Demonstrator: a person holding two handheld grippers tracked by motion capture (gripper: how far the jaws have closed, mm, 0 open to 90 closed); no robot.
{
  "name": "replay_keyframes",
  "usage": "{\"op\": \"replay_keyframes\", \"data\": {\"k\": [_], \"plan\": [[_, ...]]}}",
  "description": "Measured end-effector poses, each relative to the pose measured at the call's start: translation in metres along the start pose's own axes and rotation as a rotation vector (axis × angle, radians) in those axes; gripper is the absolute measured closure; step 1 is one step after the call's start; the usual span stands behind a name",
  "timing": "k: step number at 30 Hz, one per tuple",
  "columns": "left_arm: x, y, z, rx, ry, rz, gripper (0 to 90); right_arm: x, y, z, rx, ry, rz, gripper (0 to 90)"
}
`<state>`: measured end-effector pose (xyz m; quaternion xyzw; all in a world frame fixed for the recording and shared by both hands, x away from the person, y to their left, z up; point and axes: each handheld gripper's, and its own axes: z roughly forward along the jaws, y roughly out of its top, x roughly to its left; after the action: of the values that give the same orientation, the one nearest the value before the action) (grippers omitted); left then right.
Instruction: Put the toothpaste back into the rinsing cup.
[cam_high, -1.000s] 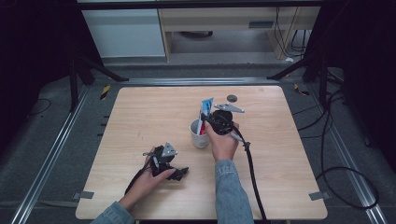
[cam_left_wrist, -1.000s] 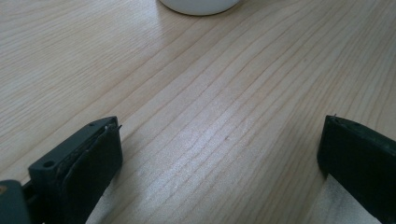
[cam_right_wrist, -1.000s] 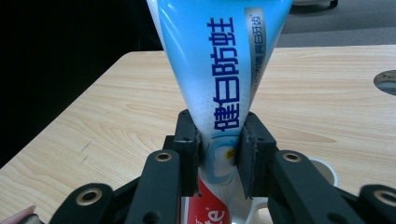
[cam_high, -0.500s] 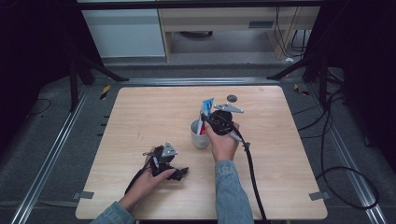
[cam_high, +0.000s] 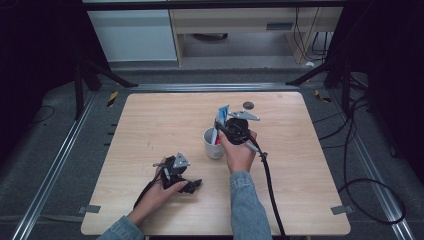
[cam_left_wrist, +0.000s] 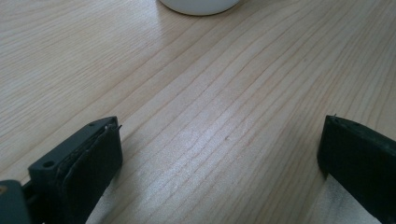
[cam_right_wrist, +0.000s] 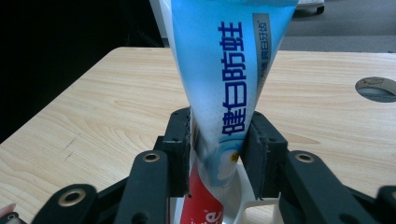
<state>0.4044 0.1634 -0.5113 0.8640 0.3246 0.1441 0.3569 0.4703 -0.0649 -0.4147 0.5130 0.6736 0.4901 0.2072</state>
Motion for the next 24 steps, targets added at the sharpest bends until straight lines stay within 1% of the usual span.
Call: {"op": "replay_keyframes", "data": {"k": [5,7,12,17,21,24], "plan": [[0.0000,0.0000,-0.0001,0.000,0.002,0.001,0.0,0.0008,0.0011,-0.0001,0.003,-0.007,-0.007,58.8],[0.0001,0.0000,-0.0001,0.000,0.001,0.002,0.0,0.0016,0.0016,-0.0002,0.006,-0.017,-0.016,57.2],[0.0001,0.0001,-0.0001,0.000,0.002,0.003,0.0,0.0029,0.0026,-0.0011,0.012,-0.019,-0.017,54.3],[0.0001,0.0000,0.0000,0.000,0.002,0.002,0.0,0.0035,0.0039,-0.0024,0.014,-0.032,-0.025,50.3],[0.0001,0.0000,0.0000,0.000,0.002,0.002,0.0,0.0048,0.0063,-0.0037,0.010,-0.056,-0.038,44.9],[0.0001,0.0001,-0.0001,0.000,0.002,0.003,0.0,0.0067,0.0083,-0.0047,0.013,-0.077,-0.064,40.2]]}}
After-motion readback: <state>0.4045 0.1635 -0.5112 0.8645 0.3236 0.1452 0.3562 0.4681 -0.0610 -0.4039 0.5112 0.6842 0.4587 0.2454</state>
